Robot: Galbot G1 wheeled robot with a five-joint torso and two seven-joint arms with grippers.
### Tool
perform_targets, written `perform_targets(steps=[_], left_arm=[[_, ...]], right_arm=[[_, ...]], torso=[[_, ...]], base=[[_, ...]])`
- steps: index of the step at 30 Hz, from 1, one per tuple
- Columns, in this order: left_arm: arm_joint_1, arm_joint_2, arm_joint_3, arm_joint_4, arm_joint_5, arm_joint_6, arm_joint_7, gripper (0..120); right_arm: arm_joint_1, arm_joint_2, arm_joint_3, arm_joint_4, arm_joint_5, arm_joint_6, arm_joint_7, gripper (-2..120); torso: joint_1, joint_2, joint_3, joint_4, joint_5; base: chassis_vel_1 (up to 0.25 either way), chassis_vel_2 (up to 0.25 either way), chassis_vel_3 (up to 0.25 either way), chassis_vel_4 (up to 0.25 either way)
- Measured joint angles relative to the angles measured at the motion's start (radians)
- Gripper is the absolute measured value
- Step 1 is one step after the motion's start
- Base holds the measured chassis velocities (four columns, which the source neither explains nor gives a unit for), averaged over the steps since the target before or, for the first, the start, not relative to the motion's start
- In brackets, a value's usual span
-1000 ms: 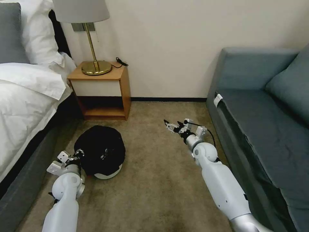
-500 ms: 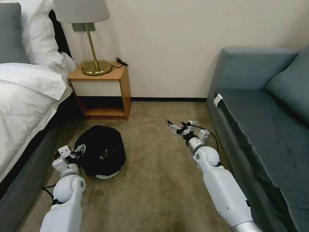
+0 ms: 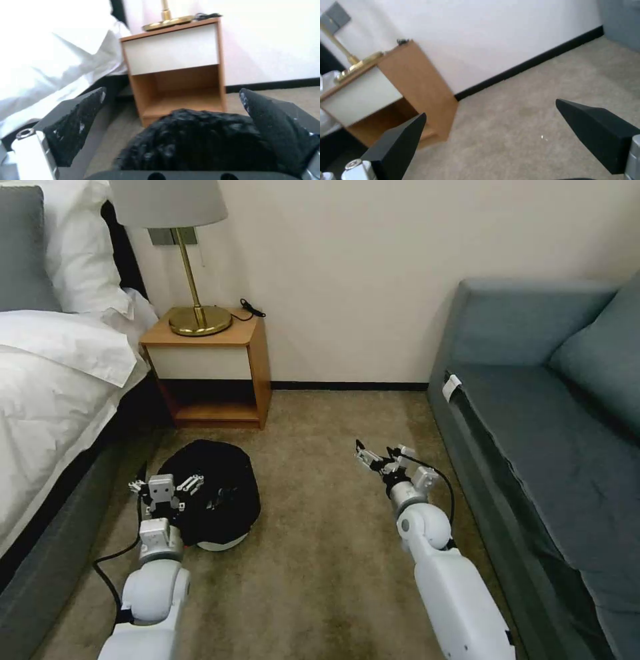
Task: Pick up the trash bin, then pick up the garbage on the floor and place it into the trash bin.
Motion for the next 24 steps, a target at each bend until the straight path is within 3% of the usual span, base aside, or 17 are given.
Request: perform_targets(steps=[7, 9, 15, 24], left_arm=[[0.015, -0.013, 0.057, -0.025, 0.070, -0.012, -0.004, 100], [0.025, -0.014, 0.095, -0.046, 0.085, -0.012, -0.007, 100], [0.036, -0.016, 0.127, -0.068, 0.102, -0.012, -0.013, 100], [0.056, -0.016, 0.148, -0.077, 0.108, 0.002, -0.013, 100]], right_arm=[[-0.056, 0.046, 0.004, 0.051, -0.133, 0.054, 0.035, 100], [-0.087, 0.056, 0.011, 0.068, -0.272, 0.111, 0.053, 100], [-0.145, 0.071, 0.030, 0.077, -0.431, 0.206, 0.099, 100], [-0.196, 0.087, 0.028, 0.108, -0.497, 0.246, 0.114, 100]], torso=[[0.000, 0.000, 0.000, -0.0001, 0.0000], [0.000, 0.000, 0.000, -0.0001, 0.0001], [0.000, 0.000, 0.000, -0.0002, 0.0001], [0.000, 0.000, 0.000, 0.0000, 0.0001]], base=[[0.000, 0.000, 0.000, 0.000], [0.000, 0.000, 0.000, 0.000], [0.000, 0.000, 0.000, 0.000], [0.000, 0.000, 0.000, 0.000]])
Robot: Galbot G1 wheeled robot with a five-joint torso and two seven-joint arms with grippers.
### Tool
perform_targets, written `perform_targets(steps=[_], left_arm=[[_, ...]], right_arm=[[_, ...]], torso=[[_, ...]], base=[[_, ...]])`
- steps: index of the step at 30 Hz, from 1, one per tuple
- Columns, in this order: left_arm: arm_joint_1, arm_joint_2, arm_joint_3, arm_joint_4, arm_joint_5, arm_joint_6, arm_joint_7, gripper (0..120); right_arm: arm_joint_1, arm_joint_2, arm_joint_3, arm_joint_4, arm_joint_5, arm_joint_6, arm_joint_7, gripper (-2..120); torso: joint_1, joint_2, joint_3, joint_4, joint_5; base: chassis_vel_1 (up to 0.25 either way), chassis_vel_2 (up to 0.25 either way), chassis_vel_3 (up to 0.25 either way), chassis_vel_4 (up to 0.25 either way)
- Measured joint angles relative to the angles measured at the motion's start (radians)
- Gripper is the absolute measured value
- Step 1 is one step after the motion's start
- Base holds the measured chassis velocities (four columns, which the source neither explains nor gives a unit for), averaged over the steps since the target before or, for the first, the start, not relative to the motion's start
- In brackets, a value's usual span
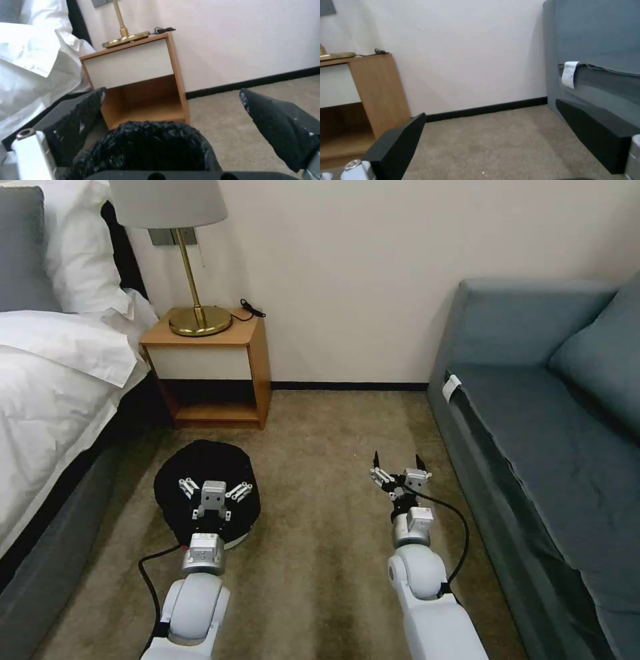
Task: Pick up the trash bin, then pick up the garbage on the floor and place it into the trash bin.
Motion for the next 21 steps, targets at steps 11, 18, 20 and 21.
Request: perform_targets(steps=[11, 18, 20, 21], left_arm=[[0.000, 0.000, -0.001, 0.000, -0.001, 0.003, -0.001, 100], [0.000, 0.000, -0.001, 0.000, -0.002, 0.004, -0.001, 100], [0.000, 0.000, -0.001, 0.000, -0.002, 0.004, -0.001, 100], [0.000, 0.000, -0.001, 0.000, -0.002, 0.004, -0.001, 100]], right_arm=[[0.001, 0.000, -0.001, 0.001, 0.004, -0.001, -0.001, 100], [0.001, -0.001, -0.002, 0.001, 0.006, -0.002, -0.001, 100], [0.002, -0.001, -0.002, 0.001, 0.007, -0.003, -0.001, 100], [0.002, -0.001, -0.002, 0.001, 0.007, -0.003, -0.001, 100]], torso=[[0.000, 0.000, 0.000, 0.0000, -0.0001], [0.000, 0.000, 0.000, 0.0000, 0.0000], [0.000, 0.000, 0.000, 0.0000, 0.0000], [0.000, 0.000, 0.000, 0.0000, 0.0000]], base=[[0.000, 0.000, 0.000, 0.000], [0.000, 0.000, 0.000, 0.000], [0.000, 0.000, 0.000, 0.000], [0.000, 0.000, 0.000, 0.000]])
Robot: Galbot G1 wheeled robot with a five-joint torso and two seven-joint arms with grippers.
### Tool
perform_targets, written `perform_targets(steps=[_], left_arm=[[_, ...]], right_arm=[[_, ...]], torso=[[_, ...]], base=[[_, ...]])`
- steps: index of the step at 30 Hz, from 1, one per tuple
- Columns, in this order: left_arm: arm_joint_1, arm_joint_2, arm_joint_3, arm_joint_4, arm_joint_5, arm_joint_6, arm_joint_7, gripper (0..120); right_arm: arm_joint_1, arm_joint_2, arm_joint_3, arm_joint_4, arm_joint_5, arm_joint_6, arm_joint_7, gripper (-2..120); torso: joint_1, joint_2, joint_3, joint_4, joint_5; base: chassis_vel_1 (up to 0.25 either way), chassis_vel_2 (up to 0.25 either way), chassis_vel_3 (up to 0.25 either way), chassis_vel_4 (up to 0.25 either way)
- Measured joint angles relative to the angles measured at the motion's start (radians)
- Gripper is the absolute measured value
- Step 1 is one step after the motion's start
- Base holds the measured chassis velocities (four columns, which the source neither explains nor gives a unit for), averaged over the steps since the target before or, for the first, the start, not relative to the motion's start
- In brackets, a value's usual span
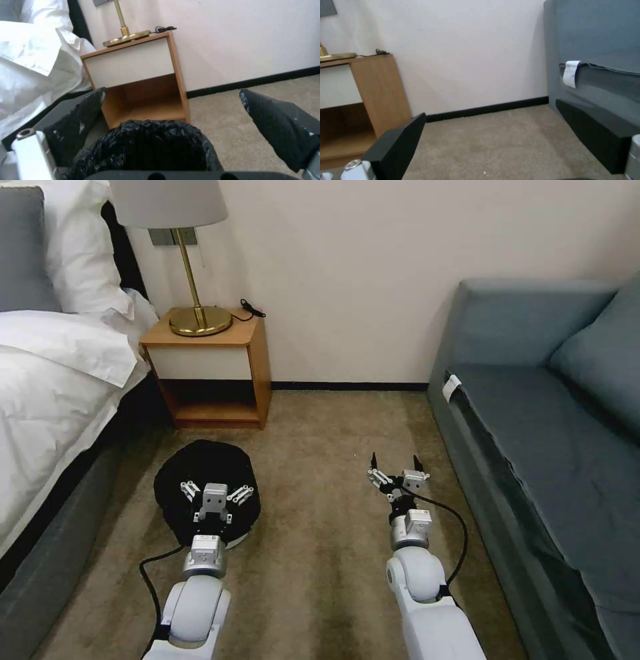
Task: Pick up the trash bin, then pick up the garbage on the floor and place it into the trash bin.
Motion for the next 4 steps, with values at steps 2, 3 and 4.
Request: perform_targets(steps=[2, 3, 4], left_arm=[[0.000, 0.000, 0.000, 0.000, 0.000, 0.000, 0.000, 100], [0.000, 0.000, 0.000, 0.000, 0.000, 0.000, 0.000, 100], [0.000, 0.000, 0.000, 0.000, 0.000, 0.000, 0.000, 100]], right_arm=[[0.000, 0.000, 0.000, 0.000, 0.001, 0.000, 0.000, 100], [0.000, 0.000, 0.000, 0.000, 0.001, -0.001, 0.000, 100], [0.000, 0.000, 0.000, 0.000, 0.001, -0.001, 0.000, 100]], torso=[[0.000, 0.000, 0.000, 0.0000, 0.0000], [0.000, 0.000, 0.000, 0.0000, 0.0000], [0.000, 0.000, 0.000, 0.0000, 0.0000]], base=[[0.000, 0.000, 0.000, 0.000], [0.000, 0.000, 0.000, 0.000], [0.000, 0.000, 0.000, 0.000]])
